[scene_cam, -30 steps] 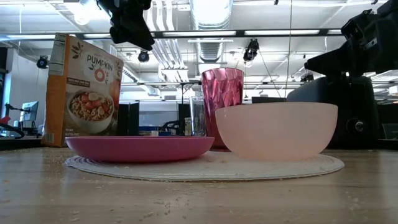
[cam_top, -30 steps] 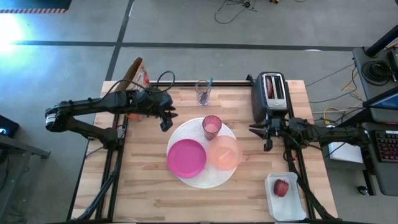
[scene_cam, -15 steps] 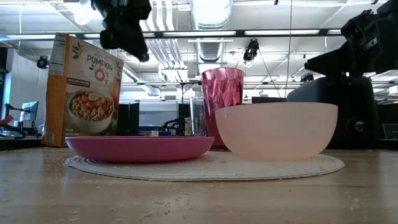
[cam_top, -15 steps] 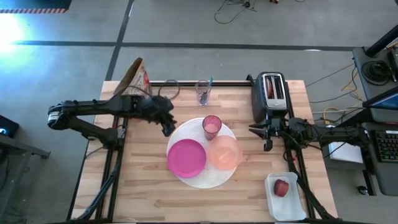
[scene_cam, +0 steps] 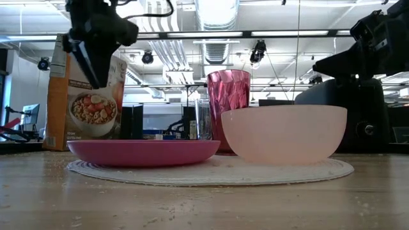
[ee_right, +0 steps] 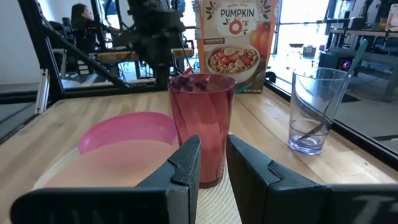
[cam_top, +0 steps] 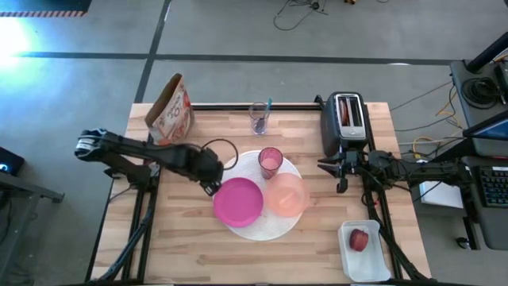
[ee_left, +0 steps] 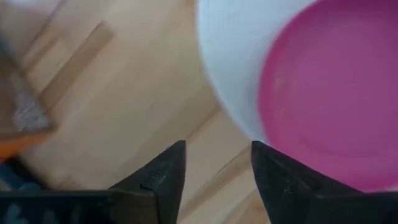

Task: Arrange a breakfast setting
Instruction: Pour the cereal from the cereal box into the orange bowl

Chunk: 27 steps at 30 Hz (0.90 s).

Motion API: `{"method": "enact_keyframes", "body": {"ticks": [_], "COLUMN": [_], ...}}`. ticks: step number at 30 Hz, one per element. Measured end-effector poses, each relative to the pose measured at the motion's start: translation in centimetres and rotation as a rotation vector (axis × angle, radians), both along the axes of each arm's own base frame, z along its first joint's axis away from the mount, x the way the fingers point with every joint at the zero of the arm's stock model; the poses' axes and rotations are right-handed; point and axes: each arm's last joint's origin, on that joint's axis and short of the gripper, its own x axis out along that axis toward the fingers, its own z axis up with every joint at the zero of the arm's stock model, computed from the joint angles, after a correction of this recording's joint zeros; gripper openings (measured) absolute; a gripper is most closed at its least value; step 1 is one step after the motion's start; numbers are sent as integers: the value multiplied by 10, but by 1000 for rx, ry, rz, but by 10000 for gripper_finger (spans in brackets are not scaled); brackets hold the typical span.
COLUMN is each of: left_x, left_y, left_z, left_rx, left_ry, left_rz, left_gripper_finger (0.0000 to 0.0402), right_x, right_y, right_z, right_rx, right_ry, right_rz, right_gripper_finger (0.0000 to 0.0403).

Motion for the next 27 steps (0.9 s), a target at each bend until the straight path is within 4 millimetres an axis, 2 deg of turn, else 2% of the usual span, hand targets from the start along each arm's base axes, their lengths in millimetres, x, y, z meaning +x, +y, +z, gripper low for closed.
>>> {"method": "enact_keyframes", "body": {"ticks": [6,10,18,27], "left_x": [-8,-17,-29,-40], "left_y": [1,4,6,6], "left_z": [-1,0,4,5], "left_rx": [110,204,249,289], "left_ry": [42,50,58,71], "left_rz": [165,318,561,663], "left_gripper_finger": [218,237,240,240], "right_x": [0,0,0,0], "right_y": [0,0,0,0], "right_z": [-1,-1,0,0], "right_rx": [-30,-29,-13,10], "right_ry": [12,12,7,-2], "right_rz": [3,3,0,-2], "right_gripper_finger": [68,68,68,68]}}
